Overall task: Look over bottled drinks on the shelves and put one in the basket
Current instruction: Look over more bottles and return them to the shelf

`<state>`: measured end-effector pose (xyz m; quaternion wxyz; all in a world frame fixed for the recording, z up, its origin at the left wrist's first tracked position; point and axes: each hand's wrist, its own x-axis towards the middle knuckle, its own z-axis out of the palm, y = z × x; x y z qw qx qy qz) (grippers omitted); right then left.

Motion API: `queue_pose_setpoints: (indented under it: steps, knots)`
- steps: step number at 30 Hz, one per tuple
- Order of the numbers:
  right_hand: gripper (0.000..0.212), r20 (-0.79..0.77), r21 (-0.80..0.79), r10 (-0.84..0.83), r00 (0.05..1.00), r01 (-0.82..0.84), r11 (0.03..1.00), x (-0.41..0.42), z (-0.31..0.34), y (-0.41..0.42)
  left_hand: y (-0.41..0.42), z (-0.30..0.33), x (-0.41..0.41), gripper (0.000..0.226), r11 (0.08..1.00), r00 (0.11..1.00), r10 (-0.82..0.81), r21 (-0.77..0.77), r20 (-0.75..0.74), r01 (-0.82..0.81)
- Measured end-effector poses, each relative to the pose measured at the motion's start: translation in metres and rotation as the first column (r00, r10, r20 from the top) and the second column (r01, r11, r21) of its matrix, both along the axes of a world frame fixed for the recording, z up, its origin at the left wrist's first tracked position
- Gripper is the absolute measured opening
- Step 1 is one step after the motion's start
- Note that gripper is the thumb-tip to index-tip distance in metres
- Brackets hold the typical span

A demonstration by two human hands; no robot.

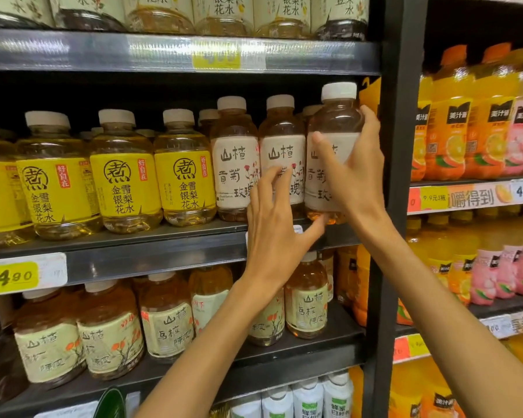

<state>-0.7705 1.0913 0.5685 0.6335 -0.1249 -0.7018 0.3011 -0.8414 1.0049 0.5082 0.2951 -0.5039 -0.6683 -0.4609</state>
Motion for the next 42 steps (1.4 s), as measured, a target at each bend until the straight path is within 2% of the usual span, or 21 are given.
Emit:
queue_pose_setpoints:
  steps: [3,6,8,12,15,17,20,21,22,24,27,29,31,33,34,35,37,38,39,40,42]
  knots:
    - [0.066,-0.032,-0.061,0.14,0.99,-0.142,0.988,0.023,0.0,-0.016,-0.013,-0.004,0.012,0.084,0.976,0.96,-0.211,-0.005,0.185,0.216]
    - [0.047,-0.053,-0.168,0.405,0.913,-0.408,0.897,0.043,-0.001,-0.032,-0.029,-0.011,0.026,0.08,0.916,0.851,-0.394,0.073,0.347,0.394]
    - [0.046,-0.054,-0.228,0.548,0.835,-0.545,0.807,0.053,-0.008,-0.04,-0.042,-0.019,0.036,0.08,0.895,0.797,-0.436,0.105,0.417,0.434]
    - [0.054,-0.028,-0.289,0.73,0.683,-0.704,0.649,0.061,-0.025,-0.049,-0.063,-0.036,0.047,0.067,0.877,0.717,-0.457,0.13,0.526,0.463]
    - [0.052,-0.064,-0.329,0.829,0.555,-0.796,0.507,0.061,-0.028,-0.046,-0.079,-0.046,0.05,0.062,0.839,0.649,-0.488,0.111,0.584,0.532]
    - [0.051,-0.111,-0.391,0.878,0.467,-0.832,0.393,0.058,-0.031,-0.048,-0.091,-0.056,0.055,0.063,0.795,0.571,-0.511,0.1,0.642,0.599]
    - [0.046,-0.246,-0.451,0.93,0.274,-0.881,0.141,0.053,-0.038,-0.057,-0.101,-0.07,0.06,0.065,0.72,0.417,-0.521,0.122,0.745,0.683]
    - [0.042,-0.263,-0.449,0.929,0.262,-0.885,0.122,0.052,-0.041,-0.06,-0.103,-0.073,0.061,0.064,0.707,0.373,-0.519,0.141,0.769,0.693]
    - [0.037,-0.254,-0.448,0.922,0.292,-0.88,0.155,0.051,-0.042,-0.062,-0.105,-0.076,0.061,0.064,0.704,0.338,-0.515,0.163,0.788,0.691]
    - [0.03,-0.182,-0.45,0.882,0.435,-0.834,0.318,0.051,-0.044,-0.065,-0.11,-0.078,0.06,0.064,0.721,0.315,-0.509,0.197,0.801,0.664]
    - [0.029,-0.08,-0.447,0.753,0.653,-0.699,0.558,0.05,-0.05,-0.074,-0.116,-0.076,0.06,0.067,0.804,0.466,-0.48,0.161,0.743,0.572]
    - [0.037,-0.058,-0.448,0.721,0.69,-0.664,0.599,0.048,-0.055,-0.082,-0.116,-0.076,0.061,0.068,0.854,0.566,-0.418,0.095,0.711,0.511]
    - [0.039,-0.035,-0.457,0.744,0.668,-0.672,0.582,0.049,-0.057,-0.087,-0.118,-0.076,0.06,0.059,0.88,0.571,-0.387,0.106,0.724,0.462]
    - [0.034,-0.066,-0.46,0.804,0.591,-0.733,0.501,0.05,-0.055,-0.085,-0.124,-0.073,0.055,0.059,0.861,0.5,-0.41,0.142,0.763,0.489]
    - [0.032,-0.101,-0.463,0.833,0.544,-0.767,0.444,0.049,-0.053,-0.083,-0.127,-0.073,0.052,0.066,0.822,0.42,-0.443,0.172,0.792,0.544]
    - [0.032,-0.143,-0.471,0.861,0.489,-0.798,0.375,0.049,-0.051,-0.082,-0.131,-0.073,0.05,0.077,0.761,0.302,-0.484,0.225,0.821,0.608]
    - [0.039,-0.261,-0.519,0.908,0.329,-0.84,0.156,0.047,-0.049,-0.083,-0.135,-0.079,0.052,0.087,0.611,0.026,-0.53,0.36,0.848,0.705]
    - [0.041,-0.31,-0.53,0.914,0.261,-0.846,0.062,0.045,-0.049,-0.085,-0.135,-0.082,0.055,0.082,0.536,-0.071,-0.549,0.416,0.833,0.735]
    - [0.039,-0.329,-0.521,0.919,0.219,-0.853,0.017,0.044,-0.05,-0.086,-0.134,-0.086,0.057,0.074,0.484,-0.127,-0.568,0.454,0.813,0.748]
    - [0.034,-0.314,-0.511,0.924,0.219,-0.859,0.03,0.044,-0.05,-0.087,-0.134,-0.089,0.058,0.071,0.465,-0.149,-0.578,0.474,0.802,0.748]
    - [0.027,-0.239,-0.505,0.92,0.31,-0.849,0.155,0.045,-0.051,-0.086,-0.134,-0.092,0.057,0.082,0.521,-0.117,-0.567,0.465,0.815,0.716]
